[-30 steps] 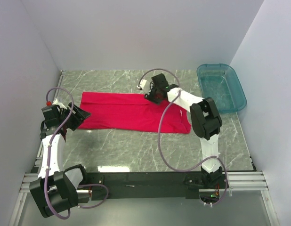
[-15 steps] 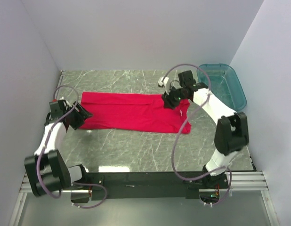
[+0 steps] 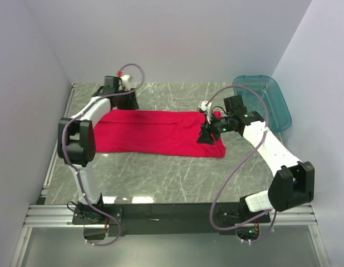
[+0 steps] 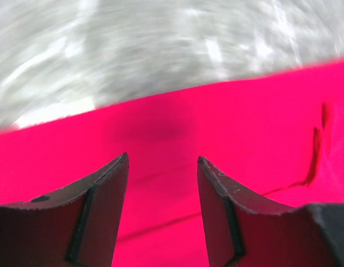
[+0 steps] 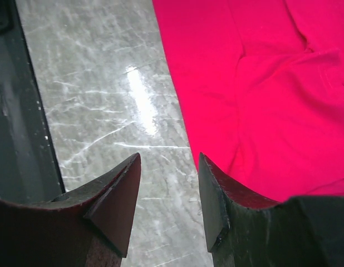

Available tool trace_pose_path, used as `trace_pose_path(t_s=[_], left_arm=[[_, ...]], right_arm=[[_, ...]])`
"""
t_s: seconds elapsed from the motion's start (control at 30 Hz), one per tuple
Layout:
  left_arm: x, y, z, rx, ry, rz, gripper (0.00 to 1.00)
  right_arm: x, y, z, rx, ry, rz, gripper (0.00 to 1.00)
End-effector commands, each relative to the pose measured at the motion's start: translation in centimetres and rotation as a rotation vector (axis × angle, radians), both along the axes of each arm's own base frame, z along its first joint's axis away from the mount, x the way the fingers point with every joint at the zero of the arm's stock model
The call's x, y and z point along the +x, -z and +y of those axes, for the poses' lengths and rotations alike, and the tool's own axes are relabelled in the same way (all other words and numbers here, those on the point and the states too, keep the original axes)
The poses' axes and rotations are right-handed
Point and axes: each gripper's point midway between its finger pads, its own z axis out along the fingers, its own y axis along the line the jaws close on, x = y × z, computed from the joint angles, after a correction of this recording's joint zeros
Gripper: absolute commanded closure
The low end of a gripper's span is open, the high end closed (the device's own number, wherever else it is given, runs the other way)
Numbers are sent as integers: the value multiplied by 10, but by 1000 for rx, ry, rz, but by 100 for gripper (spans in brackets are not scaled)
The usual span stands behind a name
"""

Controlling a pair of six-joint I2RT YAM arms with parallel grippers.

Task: Fold and stack the t-shirts
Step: Fold the tshirt

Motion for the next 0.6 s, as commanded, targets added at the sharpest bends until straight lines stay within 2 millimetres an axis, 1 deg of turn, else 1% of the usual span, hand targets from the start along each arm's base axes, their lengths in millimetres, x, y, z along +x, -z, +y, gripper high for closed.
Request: trace_pose_path(t_s=[0.0,0.03,0.07,0.13,0.17,0.23,0.33,0.37,0.4,0.5,0.53,0.57], left_arm=[[17,-23,-29,90,261,-158,42],[19,-23,-46,128,347,-199,41],[23,-21,-57,141,406,-210,41],[27,-17,-71,159,465,-219,40],[33,-13,-75,157,482,-211,39],[35,-9,-82,135,522,-211,39],[32,4,-97,120,599,-196,39],[30,4,-104,103,638,-206,39],[28,13,-109,90,660,-193,39],[21,20,-134,37,740,-188,39],[16,21,-146,27,764,-180,39],[20,23,-153,25,771,-184,39]], right_arm=[[-1,-13,-5,61,19,-9,47],[1,-14,-7,64,25,-5,47],[1,-14,-9,70,29,1,47],[0,-13,-12,83,33,9,47],[0,-13,-12,81,33,6,47],[0,-11,-14,78,37,4,47],[2,-12,-15,80,40,4,47],[1,-11,-14,80,38,8,47],[1,-11,-15,80,39,7,47],[1,-10,-16,79,43,9,47],[2,-10,-17,78,44,10,47],[2,-9,-18,76,47,14,47]])
